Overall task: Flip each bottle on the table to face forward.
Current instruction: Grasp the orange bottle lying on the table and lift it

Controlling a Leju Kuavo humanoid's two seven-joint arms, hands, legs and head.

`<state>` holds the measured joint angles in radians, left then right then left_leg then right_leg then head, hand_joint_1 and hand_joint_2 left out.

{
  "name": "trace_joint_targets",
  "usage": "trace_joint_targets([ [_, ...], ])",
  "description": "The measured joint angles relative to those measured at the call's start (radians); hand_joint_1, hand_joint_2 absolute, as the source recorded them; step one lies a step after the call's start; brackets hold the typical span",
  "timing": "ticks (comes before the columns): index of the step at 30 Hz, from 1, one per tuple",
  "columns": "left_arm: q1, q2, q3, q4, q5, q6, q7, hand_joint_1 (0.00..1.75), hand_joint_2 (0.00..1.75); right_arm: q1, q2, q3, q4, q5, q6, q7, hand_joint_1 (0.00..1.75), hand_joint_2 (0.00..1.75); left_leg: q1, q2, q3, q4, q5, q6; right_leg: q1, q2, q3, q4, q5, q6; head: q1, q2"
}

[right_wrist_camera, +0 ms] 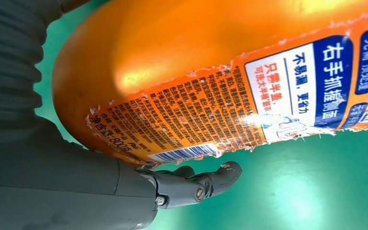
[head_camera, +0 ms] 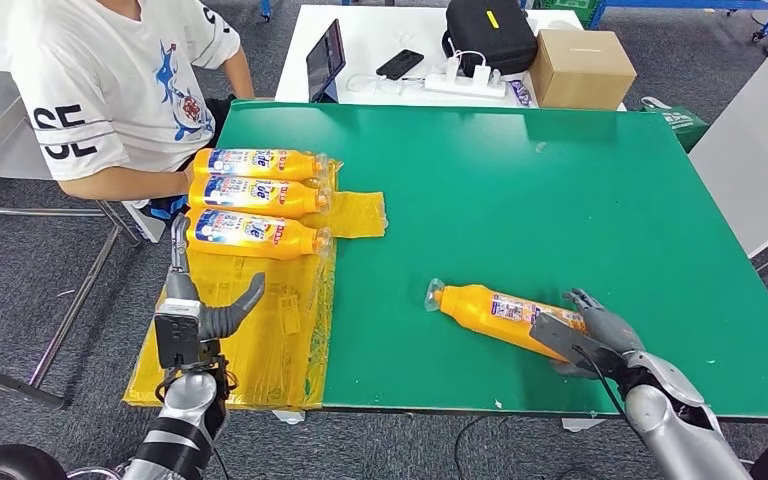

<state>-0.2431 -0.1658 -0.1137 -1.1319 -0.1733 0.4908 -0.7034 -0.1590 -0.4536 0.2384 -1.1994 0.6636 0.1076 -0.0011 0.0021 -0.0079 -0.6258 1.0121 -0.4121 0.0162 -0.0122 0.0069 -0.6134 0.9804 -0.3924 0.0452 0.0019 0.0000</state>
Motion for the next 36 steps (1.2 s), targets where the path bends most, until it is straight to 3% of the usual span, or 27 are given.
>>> trace_joint_targets([
  [3, -0.004, -0.001, 0.0, 0.008, 0.003, -0.006, 0.0, 0.0, 1.75, -0.007, 0.005, 0.0, 0.012, 0.0, 0.0, -0.001, 0.03, 1.75, 0.0, 0.0, 0.001, 0.0, 0.0, 0.0, 0.0, 0.0, 0.001, 0.0, 0.0, 0.0, 0.0, 0.0],
  [4, -0.005, -0.001, 0.0, 0.01, 0.004, -0.007, 0.0, 0.0, 1.75, -0.009, 0.007, 0.0, 0.015, 0.0, -0.001, -0.004, 0.13, 1.75, 0.0, 0.0, 0.001, 0.0, 0.0, 0.0, 0.0, 0.0, 0.001, 0.0, 0.0, 0.0, 0.0, 0.0],
  [5, -0.006, -0.002, 0.0, 0.012, 0.004, -0.008, 0.0, 0.0, 1.75, -0.011, 0.009, 0.001, 0.018, 0.0, -0.002, -0.009, 0.32, 1.75, 0.0, 0.0, 0.002, 0.0, 0.0, 0.0, 0.0, 0.0, 0.001, 0.0, 0.0, 0.0, 0.0, 0.0],
  [8, -0.009, -0.003, 0.0, 0.016, 0.005, -0.01, 0.0, 0.0, 1.75, -0.014, 0.018, 0.003, 0.027, 0.001, -0.024, -0.036, 1.29, 1.75, 0.0, 0.0, 0.002, 0.0, 0.0, 0.0, 0.0, 0.001, 0.002, 0.0, 0.0, 0.0, 0.0, 0.0],
  [9, -0.011, -0.003, 0.0, 0.018, 0.006, -0.011, 0.0, 0.0, 1.75, -0.014, 0.023, 0.004, 0.029, 0.003, -0.037, -0.05, 1.46, 1.75, 0.0, 0.001, 0.002, 0.0, 0.0, 0.0, 0.0, 0.002, 0.002, 0.0, 0.0, 0.0, 0.0, 0.0],
  [13, -0.017, -0.007, 0.0, 0.027, 0.011, -0.025, 0.0, 0.0, 1.75, -0.013, 0.048, 0.007, 0.036, 0.006, -0.094, -0.124, 1.51, 1.75, 0.0, 0.003, 0.003, 0.0, 0.0, 0.0, 0.001, 0.003, 0.002, 0.0, 0.001, 0.0, 0.0, 0.0],
  [17, -0.021, -0.011, 0.0, 0.032, 0.015, -0.03, 0.0, 0.0, 1.75, -0.009, 0.074, 0.007, 0.041, 0.016, -0.127, -0.164, 1.75, 1.75, 0.001, 0.003, 0.003, 0.0, 0.0, 0.0, 0.001, 0.003, 0.001, 0.0, 0.001, 0.0, 0.0, 0.0],
  [31, -0.026, -0.023, 0.001, 0.048, 0.023, -0.051, 0.0, 0.0, 1.75, 0.008, 0.201, -0.005, 0.059, 0.031, -0.273, -0.263, 1.75, 1.75, 0.001, 0.003, 0.001, 0.0, 0.0, 0.0, 0.001, 0.003, 0.0, 0.0, 0.0, 0.0, 0.0, 0.0],
  [36, -0.024, -0.04, 0.005, 0.059, 0.065, -0.116, 0.0, 0.0, 1.75, 0.045, 0.288, -0.07, -0.007, 0.015, -0.504, -0.383, 1.75, 1.75, 0.001, 0.002, -0.002, 0.0, 0.0, 0.0, 0.001, 0.003, -0.002, 0.001, 0.0, 0.0, 0.0, 0.0],
])
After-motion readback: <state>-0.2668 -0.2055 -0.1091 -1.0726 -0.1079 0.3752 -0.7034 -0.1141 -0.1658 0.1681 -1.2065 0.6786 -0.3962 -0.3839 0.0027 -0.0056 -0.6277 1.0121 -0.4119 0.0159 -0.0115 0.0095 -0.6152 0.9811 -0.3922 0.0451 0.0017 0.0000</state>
